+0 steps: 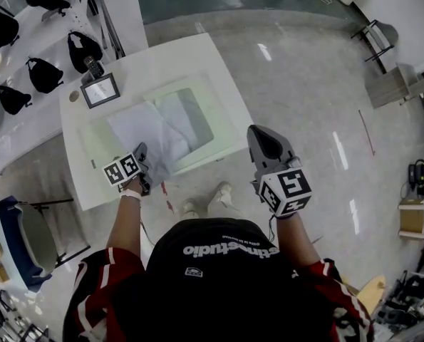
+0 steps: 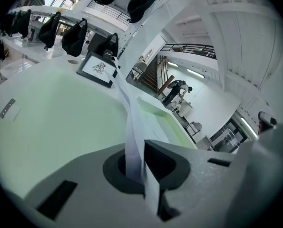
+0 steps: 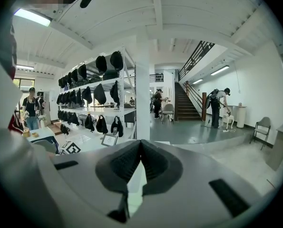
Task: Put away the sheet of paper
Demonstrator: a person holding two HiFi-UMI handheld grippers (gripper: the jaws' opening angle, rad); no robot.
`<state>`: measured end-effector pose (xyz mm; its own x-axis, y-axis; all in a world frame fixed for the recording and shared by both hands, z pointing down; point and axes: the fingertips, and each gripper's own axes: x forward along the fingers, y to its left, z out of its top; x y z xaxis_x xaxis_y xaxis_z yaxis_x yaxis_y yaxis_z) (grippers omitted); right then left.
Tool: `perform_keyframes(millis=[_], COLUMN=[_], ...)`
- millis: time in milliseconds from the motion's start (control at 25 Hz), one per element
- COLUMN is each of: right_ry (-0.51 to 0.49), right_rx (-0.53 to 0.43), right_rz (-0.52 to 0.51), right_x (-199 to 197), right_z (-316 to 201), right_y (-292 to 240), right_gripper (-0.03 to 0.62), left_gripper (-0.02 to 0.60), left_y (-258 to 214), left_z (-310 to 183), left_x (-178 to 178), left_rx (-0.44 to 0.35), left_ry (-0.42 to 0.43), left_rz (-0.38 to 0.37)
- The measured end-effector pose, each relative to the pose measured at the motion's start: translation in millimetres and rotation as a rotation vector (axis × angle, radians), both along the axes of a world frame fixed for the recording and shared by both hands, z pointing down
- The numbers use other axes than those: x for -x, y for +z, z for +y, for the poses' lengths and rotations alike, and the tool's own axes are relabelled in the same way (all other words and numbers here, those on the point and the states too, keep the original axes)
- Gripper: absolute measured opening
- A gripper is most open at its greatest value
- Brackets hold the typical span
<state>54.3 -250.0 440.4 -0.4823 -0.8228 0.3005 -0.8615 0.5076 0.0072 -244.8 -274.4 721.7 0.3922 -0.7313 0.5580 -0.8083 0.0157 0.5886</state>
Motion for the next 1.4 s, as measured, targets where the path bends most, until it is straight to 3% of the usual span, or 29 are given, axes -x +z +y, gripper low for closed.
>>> perform_keyframes(millis=[760, 1160, 1400], right_ry=[0.025, 0.042, 0.038], right_rx=[0.006, 0.021, 0.026], right_rz=[-0.004, -0.002, 0.003], right_x=[-21, -33, -35], right_z=[-9, -14, -17], right_y=[2, 9, 10], right_gripper=[0.003, 0.003, 0.003], left_gripper=[0.006, 0.006, 0.006], left_y=[-15, 9, 18], left_z=[-26, -26, -27], left_x=[-29, -36, -50], left_rx=[-0.028, 0.042, 0.075], left_ry=[0.052, 0.063, 0.112], left_rz=[0.036, 0.040, 0.052])
